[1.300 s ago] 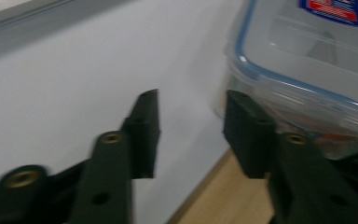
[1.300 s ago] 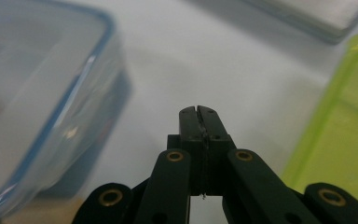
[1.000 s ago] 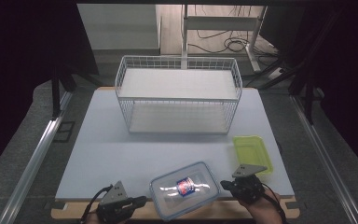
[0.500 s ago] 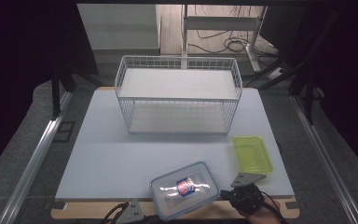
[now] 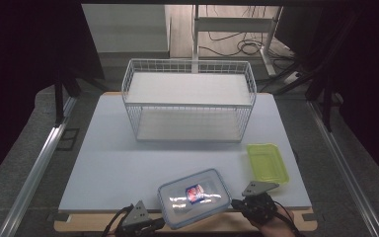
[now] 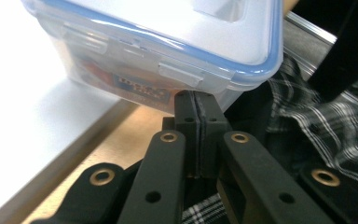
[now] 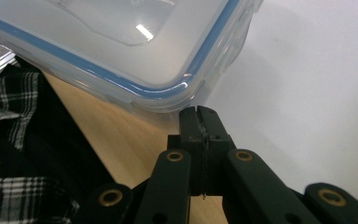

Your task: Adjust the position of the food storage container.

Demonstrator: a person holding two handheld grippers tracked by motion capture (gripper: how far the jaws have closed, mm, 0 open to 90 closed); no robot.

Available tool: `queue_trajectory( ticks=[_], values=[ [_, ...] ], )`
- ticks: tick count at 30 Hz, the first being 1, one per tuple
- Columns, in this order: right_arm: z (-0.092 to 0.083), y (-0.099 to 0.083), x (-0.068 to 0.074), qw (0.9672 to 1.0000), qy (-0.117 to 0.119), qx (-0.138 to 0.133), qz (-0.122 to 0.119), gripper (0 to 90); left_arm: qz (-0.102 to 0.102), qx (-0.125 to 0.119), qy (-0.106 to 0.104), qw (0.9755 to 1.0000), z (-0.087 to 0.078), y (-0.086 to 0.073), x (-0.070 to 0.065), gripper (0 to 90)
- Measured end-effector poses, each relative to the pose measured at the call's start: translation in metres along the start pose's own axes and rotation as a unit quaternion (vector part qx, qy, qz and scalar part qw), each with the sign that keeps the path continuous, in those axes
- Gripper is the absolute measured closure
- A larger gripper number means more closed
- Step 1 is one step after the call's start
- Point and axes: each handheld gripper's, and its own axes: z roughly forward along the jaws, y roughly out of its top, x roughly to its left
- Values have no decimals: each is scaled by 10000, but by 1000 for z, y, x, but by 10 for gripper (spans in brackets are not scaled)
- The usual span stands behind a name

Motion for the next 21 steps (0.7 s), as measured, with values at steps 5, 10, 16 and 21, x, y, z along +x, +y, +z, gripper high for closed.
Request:
queue_trajectory(
  ticks=[5,10,16,21],
  values=[
    [6,6,-2,10000,-44,-26,-12,893,-148,-17,134,9998,1,6,15,898],
    [13,13,-4,9999,21,-93,32,893,-209,-4,291,9994,1,15,36,900],
    [23,22,-9,9998,77,-191,77,893,-203,-7,403,9990,4,26,59,900],
    [29,28,-16,9997,26,-234,110,893,-217,-37,489,9986,9,34,73,900]
  ],
)
